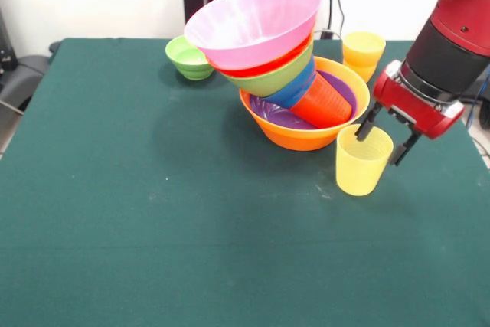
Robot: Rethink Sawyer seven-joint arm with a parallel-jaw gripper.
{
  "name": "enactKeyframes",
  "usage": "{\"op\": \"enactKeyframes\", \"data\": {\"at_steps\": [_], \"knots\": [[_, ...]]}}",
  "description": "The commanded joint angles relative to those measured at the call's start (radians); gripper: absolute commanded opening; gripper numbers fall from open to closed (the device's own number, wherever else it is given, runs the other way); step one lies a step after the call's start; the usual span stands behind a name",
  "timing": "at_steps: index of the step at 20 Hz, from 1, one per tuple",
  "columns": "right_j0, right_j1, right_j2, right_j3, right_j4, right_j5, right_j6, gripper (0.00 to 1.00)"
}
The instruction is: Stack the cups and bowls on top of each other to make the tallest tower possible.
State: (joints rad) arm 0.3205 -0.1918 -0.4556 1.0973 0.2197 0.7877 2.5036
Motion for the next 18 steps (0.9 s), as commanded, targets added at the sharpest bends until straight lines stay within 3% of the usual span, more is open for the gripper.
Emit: {"op": "enactKeyframes", "data": {"at_steps": [1,7,13,18], "knots": [[-0.058,-0.014,0.068,-0.032,0.008,0.101,0.083,1.0],[-0.063,0.058,0.08,-0.13,0.038,0.135,0.131,1.0],[-0.062,0.045,0.136,-0.089,0.083,0.105,0.143,1.0],[-0.048,0.049,0.137,-0.095,0.113,0.141,0.155,1.0]]}}
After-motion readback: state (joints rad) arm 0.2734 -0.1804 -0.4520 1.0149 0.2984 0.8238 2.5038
